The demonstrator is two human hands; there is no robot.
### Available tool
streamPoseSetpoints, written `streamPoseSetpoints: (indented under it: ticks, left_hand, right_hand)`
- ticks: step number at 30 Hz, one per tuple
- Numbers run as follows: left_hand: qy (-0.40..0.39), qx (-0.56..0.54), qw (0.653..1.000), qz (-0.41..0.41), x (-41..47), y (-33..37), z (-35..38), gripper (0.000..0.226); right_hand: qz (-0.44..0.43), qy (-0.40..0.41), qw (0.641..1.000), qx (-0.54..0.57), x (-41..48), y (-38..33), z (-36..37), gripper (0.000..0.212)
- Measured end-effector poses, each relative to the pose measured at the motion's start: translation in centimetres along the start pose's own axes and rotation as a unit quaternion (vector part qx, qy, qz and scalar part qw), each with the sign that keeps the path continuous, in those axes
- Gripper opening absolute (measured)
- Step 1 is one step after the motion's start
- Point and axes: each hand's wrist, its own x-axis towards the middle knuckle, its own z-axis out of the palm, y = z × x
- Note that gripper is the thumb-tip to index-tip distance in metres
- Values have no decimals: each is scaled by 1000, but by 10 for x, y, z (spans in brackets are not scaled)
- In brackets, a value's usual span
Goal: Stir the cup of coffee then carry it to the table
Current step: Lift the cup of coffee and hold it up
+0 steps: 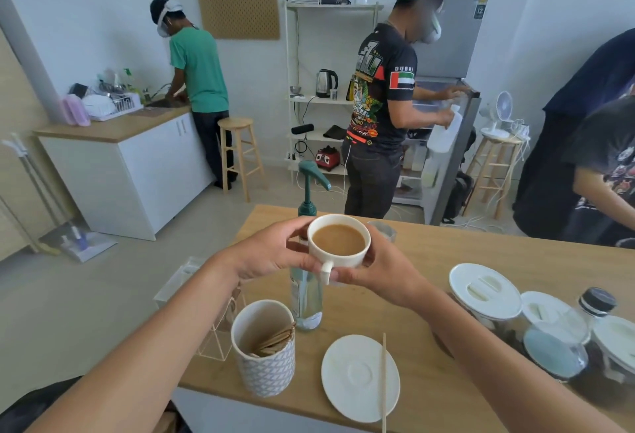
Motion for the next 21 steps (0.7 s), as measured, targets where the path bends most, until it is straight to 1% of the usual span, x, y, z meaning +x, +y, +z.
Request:
streamPoseSetpoints:
  ticks: [3, 6, 10, 12, 14, 16, 18, 19, 21]
  left_hand:
    - [-3, 6, 1000, -4, 1, 2, -3, 68]
    - [7, 7, 1000, -8, -1, 7, -3, 67]
    - [27, 114, 993, -28, -8, 22, -15, 65]
    - [61, 183, 980, -43, -13, 36, -30, 64]
    - [103, 227, 968, -35, -15, 52, -44, 55]
    - [160, 245, 956, 1, -9, 67, -51, 44]
    - [218, 274, 936, 45, 6, 75, -50, 38]
    - [235, 284, 928, 60, 14, 79, -47, 36]
    - [237, 291, 924, 73, 31, 81, -38, 34]
  right_hand:
    - [-1, 10, 1000, 4, 2, 0, 0, 87]
    - [-3, 25, 1000, -2, 3, -2, 0, 88]
    - [-9, 45, 999, -1, 7, -3, -2, 92]
    - [-6, 47, 999, -2, 9, -3, -5, 93]
    - [-3, 47, 999, -5, 9, -3, -7, 94]
    - [-2, 46, 999, -6, 9, -2, -9, 93]
    - [-1, 46, 999, -9, 9, -2, -10, 92]
    - [-2, 46, 999, -10, 9, -2, -9, 92]
    - [-5, 46, 999, -8, 10, -2, -8, 93]
